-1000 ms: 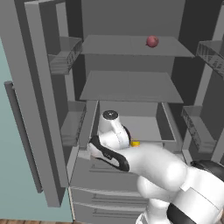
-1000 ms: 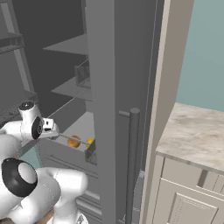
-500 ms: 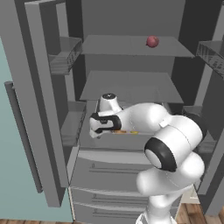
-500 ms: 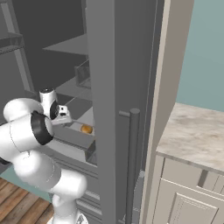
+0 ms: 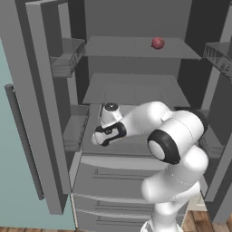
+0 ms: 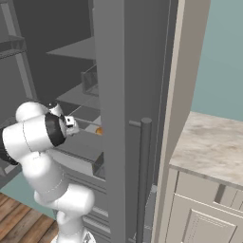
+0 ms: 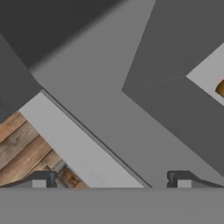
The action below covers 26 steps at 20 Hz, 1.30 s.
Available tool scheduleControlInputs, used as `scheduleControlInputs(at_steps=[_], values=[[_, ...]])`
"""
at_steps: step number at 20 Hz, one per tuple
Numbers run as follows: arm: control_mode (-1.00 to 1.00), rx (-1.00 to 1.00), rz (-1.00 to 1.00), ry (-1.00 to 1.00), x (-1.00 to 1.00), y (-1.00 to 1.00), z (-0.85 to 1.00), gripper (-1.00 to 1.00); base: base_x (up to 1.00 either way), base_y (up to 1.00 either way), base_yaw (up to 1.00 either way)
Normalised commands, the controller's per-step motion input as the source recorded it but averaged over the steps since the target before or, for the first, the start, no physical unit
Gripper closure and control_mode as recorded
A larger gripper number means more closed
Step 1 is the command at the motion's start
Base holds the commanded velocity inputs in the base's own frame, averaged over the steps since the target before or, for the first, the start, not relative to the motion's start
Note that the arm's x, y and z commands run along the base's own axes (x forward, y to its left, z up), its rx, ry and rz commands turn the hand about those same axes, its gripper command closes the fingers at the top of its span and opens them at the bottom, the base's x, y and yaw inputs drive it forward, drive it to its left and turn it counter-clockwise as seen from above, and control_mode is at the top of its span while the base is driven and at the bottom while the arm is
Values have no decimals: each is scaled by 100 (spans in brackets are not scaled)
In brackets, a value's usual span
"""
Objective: Place the lemon and potato inside the fridge drawer. Close the drawer after placing the vegetables.
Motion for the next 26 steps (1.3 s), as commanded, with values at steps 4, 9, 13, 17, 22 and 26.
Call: scheduleControlInputs(at_steps=[4,9,13,17,22,26], values=[[-100,0,0,-3,66,0,-23,-100,0,0,0],[-100,0,0,-3,58,0,-12,-100,0,0,0],[-100,0,0,0,58,0,0,-100,0,0,0],[-100,0,0,0,57,0,0,-100,0,0,0],[-100,0,0,0,54,0,0,-100,0,0,0],[-100,0,0,0,54,0,0,-100,0,0,0]])
